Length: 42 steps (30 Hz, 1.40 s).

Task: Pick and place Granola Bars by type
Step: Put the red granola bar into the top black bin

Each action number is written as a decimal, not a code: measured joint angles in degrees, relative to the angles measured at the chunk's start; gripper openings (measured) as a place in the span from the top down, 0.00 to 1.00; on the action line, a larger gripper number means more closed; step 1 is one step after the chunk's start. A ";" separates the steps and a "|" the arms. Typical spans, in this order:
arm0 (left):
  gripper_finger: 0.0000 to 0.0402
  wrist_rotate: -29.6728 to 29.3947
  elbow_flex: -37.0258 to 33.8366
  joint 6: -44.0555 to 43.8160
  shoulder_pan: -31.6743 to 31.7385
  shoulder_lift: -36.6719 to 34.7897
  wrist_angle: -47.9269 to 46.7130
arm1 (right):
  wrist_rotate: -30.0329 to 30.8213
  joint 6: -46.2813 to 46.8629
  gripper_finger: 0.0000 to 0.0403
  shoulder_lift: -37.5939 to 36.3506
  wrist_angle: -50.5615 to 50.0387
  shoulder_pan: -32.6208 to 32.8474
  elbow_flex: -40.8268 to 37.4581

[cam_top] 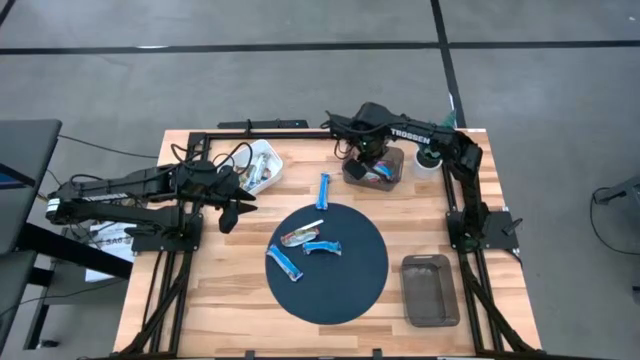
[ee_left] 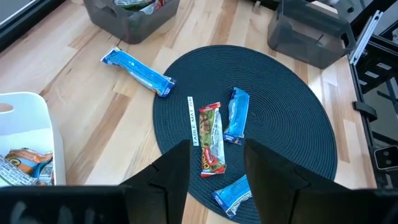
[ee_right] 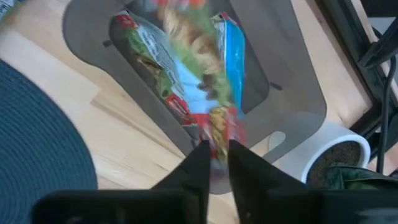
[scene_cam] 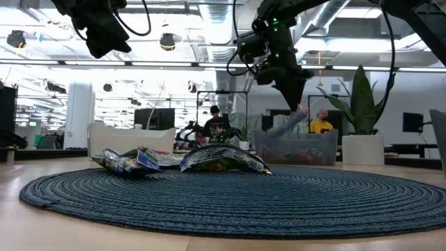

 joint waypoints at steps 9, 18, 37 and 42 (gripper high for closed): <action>0.65 -0.08 0.00 0.00 0.00 0.00 0.00 | -0.68 -4.63 0.63 0.02 5.93 2.15 0.00; 0.65 -0.52 0.00 -0.92 0.00 0.00 0.02 | -15.08 -18.11 0.55 -0.59 22.52 13.44 0.09; 0.65 -0.33 0.02 -2.25 0.00 0.13 -0.17 | -15.97 -28.71 0.58 11.43 35.88 27.61 0.33; 0.65 -0.31 0.04 -2.29 -0.11 0.56 -0.74 | -15.98 -28.71 0.58 13.29 36.06 27.52 0.24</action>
